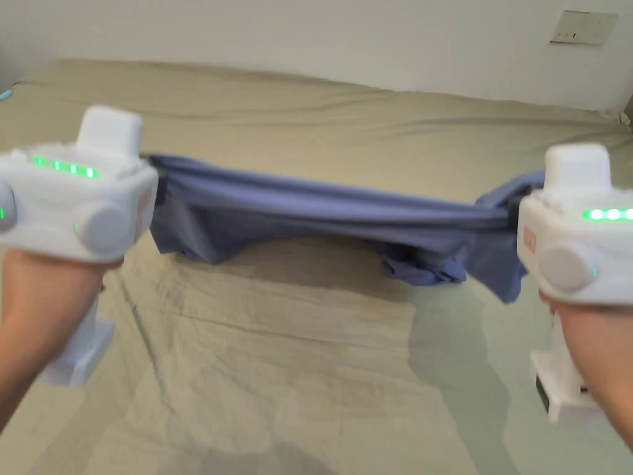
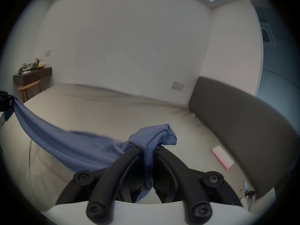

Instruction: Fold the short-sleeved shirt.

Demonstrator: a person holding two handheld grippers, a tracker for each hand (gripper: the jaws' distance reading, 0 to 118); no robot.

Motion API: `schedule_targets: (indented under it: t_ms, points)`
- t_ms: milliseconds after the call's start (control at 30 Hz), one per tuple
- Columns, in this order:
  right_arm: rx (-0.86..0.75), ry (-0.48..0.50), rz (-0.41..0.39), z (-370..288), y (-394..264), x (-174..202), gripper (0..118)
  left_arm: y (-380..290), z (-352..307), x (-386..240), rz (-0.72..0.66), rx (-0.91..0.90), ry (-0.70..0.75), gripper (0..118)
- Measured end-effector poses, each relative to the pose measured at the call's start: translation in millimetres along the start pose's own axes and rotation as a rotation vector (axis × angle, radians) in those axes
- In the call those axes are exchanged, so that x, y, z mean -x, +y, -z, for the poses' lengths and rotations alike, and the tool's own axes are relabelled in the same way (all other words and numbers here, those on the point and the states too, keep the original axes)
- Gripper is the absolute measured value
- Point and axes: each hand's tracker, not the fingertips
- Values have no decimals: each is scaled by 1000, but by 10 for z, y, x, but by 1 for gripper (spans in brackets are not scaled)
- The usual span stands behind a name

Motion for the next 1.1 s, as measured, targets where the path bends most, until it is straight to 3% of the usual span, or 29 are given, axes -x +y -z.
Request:
schedule_targets:
  t_ms: [100,333,467,867,1033,1100]
  points:
    - [85,47,35,-295,-560,-44,11,-585,-339,-100,21,70,-8,10]
    - [309,135,-86,-1156,-1816,45,11,-1966,-1009,-208,101,331,-73,10]
    - [422,160,-55,-1544,-2295,40,11,-2466,-1343,-174,104,436,-75,10]
    - [666,192,73,-2312,-2821,-75,11,-2851,-2034,-96,238,501,-78,10]
    - [665,202,63,-2315,-2801,-41,11,-2902,-2025,-53,206,546,-98,10]
    - [655,190,101,-2254,-2722,-71,21,-2872,-2002,-41,193,546,-100,10]
